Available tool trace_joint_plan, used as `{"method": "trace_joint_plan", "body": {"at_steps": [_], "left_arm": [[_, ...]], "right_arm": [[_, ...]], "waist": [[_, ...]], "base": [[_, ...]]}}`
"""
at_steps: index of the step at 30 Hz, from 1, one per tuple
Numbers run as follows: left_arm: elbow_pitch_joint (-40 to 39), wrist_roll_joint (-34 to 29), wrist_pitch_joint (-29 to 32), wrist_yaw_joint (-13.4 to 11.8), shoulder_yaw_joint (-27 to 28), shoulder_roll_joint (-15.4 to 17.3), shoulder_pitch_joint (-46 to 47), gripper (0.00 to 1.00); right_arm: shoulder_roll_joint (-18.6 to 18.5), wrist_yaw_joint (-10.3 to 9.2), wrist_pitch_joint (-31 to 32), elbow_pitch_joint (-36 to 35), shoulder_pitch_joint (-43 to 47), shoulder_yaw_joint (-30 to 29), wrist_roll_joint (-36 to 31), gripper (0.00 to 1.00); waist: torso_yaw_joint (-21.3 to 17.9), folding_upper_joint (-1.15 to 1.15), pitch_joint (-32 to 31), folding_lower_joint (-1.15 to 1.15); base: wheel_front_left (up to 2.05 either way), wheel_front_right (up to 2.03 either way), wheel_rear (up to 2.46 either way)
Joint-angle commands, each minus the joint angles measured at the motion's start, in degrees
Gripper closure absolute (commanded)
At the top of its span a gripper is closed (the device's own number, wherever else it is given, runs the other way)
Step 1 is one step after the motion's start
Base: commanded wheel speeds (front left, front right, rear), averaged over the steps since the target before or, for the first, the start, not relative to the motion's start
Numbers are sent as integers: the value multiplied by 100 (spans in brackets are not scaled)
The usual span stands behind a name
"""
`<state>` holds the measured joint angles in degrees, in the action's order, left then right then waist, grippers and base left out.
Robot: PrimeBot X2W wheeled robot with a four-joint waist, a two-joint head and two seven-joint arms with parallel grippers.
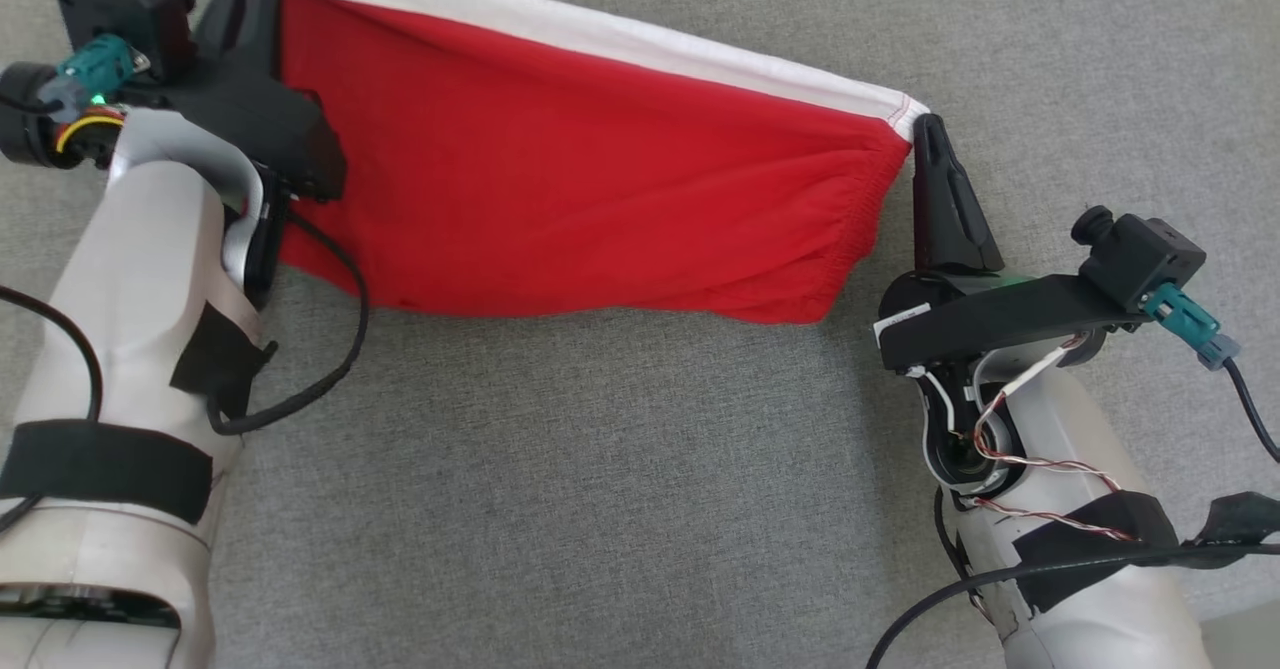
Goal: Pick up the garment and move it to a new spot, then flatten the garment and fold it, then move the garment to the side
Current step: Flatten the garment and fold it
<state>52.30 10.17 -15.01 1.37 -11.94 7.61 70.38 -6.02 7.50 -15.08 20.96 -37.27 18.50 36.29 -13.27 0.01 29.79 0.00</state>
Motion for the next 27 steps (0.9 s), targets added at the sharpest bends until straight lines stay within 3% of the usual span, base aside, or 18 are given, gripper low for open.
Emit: {"method": "trace_joint_plan", "body": {"at_steps": [1, 5, 6, 7, 8, 14, 19, 27], "left_arm": [[22, -57, -26, -33, 31, 43, 35, 100], [73, -113, -26, 55, 32, 20, 103, 100], [89, -117, -26, 89, 34, 9, 110, 91], [95, -118, -26, 102, 33, -4, 109, 54], [115, -101, -26, 118, 41, -25, 100, 0], [-228, -47, -26, 86, 218, -99, -184, 0], [-511, -50, -26, 212, 337, -178, -584, 0], [-401, -136, -26, 322, 414, -191, -1206, 0]], "right_arm": [[25, -2, -11, 2, -85, 3, -40, 100], [103, -2, -10, 10, -115, 130, 20, 100], [106, -2, -10, 25, -133, 160, 30, 87], [109, -2, -10, 36, -151, 174, 41, 45], [110, -2, -10, 58, -167, 187, 35, 0], [56, -2, -11, 31, -79, -162, -319, 0], [34, -2, -10, -140, 220, -736, -877, 0], [97, -2, -10, -281, 718, -1506, -1785, 0]], "waist": [[-20, -1, 19, 0], [-41, -1, 50, 0], [-39, -1, 55, 0], [-35, -1, 58, 0], [-30, -1, 57, 0], [52, -1, -58, 0], [144, -1, -263, 0], [194, -1, -647, 0]], "base": [[0, 0, 0], [0, 0, 0], [0, 0, 0], [0, 0, 0], [0, 0, 0], [0, 0, 0], [0, 0, 0], [0, 0, 0]]}}
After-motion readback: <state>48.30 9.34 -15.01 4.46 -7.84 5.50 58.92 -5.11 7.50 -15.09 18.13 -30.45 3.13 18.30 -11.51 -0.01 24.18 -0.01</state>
